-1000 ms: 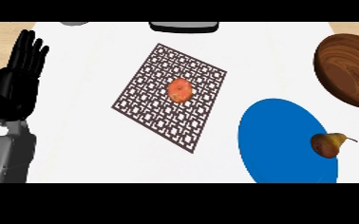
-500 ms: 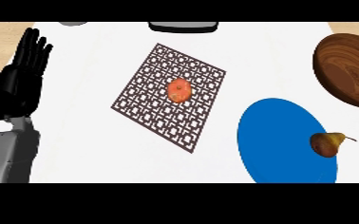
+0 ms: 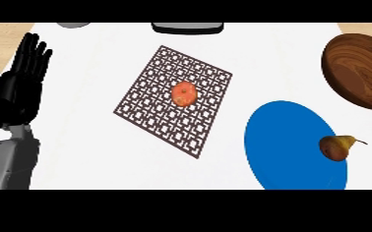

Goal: Pick the can from the plate and place it in the bowl

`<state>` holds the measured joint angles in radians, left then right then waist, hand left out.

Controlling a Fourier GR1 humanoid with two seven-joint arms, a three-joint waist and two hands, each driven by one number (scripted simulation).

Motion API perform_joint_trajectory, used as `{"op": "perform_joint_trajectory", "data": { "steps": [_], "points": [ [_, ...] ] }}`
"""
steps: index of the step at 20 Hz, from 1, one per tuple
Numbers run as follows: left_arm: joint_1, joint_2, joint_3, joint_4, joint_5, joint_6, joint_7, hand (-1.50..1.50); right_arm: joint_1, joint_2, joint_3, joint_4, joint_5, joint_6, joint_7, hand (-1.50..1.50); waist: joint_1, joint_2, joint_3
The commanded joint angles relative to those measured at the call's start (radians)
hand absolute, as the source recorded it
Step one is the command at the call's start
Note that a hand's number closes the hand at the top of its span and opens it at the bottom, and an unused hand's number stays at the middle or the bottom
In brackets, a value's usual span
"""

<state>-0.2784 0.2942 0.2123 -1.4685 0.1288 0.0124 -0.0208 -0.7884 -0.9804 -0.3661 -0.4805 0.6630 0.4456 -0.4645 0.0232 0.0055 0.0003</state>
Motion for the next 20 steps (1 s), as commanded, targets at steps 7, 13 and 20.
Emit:
{"op": "perform_joint_trajectory", "data": {
  "steps": [7, 13, 20],
  "points": [
    [-0.004, -0.002, 0.012, 0.002, 0.013, -0.009, -0.003, 0.00, -0.070, 0.171, 0.026, 0.151, 0.079, -0.252, 0.212, 1.50, 0.012, 0.006, 0.001],
    [-0.011, -0.011, -0.001, 0.025, -0.013, 0.001, -0.022, 0.00, -0.083, 0.210, -0.078, 0.251, -0.030, -0.211, 0.152, -1.50, 0.008, 0.010, 0.002],
    [0.027, -0.008, 0.006, 0.006, -0.007, -0.014, -0.047, 0.00, -0.032, 0.196, -0.247, 0.251, -0.183, -0.354, 0.000, -1.50, 0.009, 0.012, 0.004]
  ]
}}
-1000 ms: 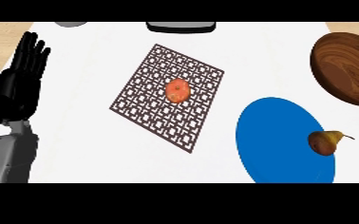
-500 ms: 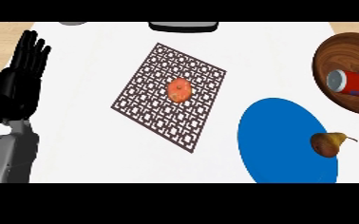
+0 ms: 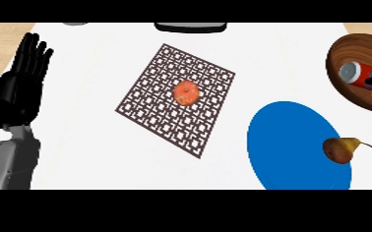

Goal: Pick the can from the plate and place it in the bowl

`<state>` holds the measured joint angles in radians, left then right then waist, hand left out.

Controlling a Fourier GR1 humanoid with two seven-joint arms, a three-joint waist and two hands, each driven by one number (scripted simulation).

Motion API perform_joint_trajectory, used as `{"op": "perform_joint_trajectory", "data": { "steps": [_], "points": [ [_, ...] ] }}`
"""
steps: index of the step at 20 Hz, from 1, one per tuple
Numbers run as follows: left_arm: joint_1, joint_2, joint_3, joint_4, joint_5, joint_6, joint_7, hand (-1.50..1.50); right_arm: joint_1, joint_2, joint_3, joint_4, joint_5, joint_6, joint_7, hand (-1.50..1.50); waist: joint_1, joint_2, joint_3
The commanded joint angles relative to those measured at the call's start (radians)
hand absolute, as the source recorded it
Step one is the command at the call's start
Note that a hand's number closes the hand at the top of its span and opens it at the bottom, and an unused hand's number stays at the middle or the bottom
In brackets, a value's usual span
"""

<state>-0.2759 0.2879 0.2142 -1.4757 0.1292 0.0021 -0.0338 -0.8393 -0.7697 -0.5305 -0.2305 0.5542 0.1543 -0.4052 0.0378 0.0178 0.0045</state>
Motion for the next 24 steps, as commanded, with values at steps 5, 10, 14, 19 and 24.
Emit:
{"op": "perform_joint_trajectory", "data": {
  "steps": [5, 10, 14, 19, 24],
  "points": [
    [-0.029, -0.006, 0.001, 0.014, -0.004, 0.016, 0.015, 0.00, 0.010, -0.110, -0.171, 0.026, -0.149, -0.075, -0.024, -1.50, -0.009, 0.001, 0.000],
    [-0.005, -0.017, -0.002, 0.004, -0.002, 0.013, 0.007, 0.00, 0.071, -0.207, -0.251, 0.066, -0.218, -0.045, -0.030, -1.50, -0.001, 0.007, 0.002],
    [0.015, 0.003, 0.010, -0.034, 0.011, 0.001, 0.029, 0.00, 0.164, -0.295, -0.311, 0.092, -0.277, 0.082, -0.076, -1.50, -0.006, 0.002, 0.005],
    [0.008, -0.002, 0.013, -0.021, 0.016, 0.000, 0.022, 0.00, 0.251, -0.332, -0.355, 0.108, -0.317, 0.152, -0.129, -1.50, -0.016, 0.006, 0.009],
    [0.012, -0.023, 0.003, -0.040, 0.003, 0.025, 0.022, 0.00, 0.336, -0.373, -0.375, 0.115, -0.336, 0.247, -0.169, -1.50, -0.022, 0.004, 0.011]
  ]
}}
